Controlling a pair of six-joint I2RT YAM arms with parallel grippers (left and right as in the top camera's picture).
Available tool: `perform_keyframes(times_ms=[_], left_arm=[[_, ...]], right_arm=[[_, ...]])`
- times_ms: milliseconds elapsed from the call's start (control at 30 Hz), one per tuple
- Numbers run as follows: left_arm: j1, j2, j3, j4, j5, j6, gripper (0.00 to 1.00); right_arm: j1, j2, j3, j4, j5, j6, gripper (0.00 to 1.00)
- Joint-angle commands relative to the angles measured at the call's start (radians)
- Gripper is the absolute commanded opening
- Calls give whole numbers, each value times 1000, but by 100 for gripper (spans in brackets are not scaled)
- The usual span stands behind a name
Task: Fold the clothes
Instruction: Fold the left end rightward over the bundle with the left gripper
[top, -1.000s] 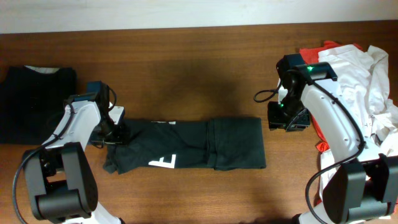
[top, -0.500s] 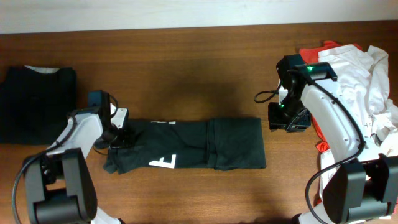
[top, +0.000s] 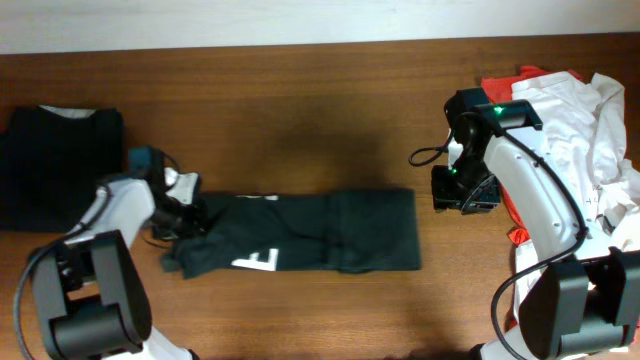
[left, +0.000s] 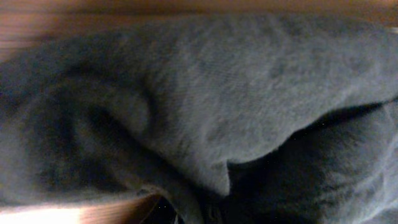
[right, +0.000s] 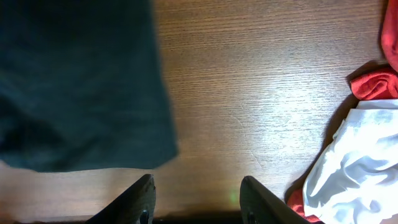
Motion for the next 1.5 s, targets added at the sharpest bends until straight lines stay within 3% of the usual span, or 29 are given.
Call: perform_keyframes(times_ms=[0, 200, 400, 633, 867, 1200, 1467], left_arm=[[101, 16, 165, -100, -157, -73, 11], [114, 16, 390, -321, -151, -91, 10], [-58, 16, 547, -505, -130, -113, 10], [-348, 16, 562, -512, -130, -142, 11], [-547, 16, 562, -499, -130, -219, 12], [-697, 17, 562, -469, -130, -313, 13], [-718, 31, 557, -458, -128, -409, 14]], right_arm=[[-3, -2, 6, -3, 19, -3, 48], [-3, -2, 6, -3, 50, -4, 53], [-11, -2, 6, 6, 97, -4, 57], [-82, -2, 6, 8, 97, -8, 57], [-107, -2, 6, 9, 97, -25, 57], [-107, -2, 6, 8, 97, -34, 57], [-107, -2, 6, 2, 93, -34, 57]])
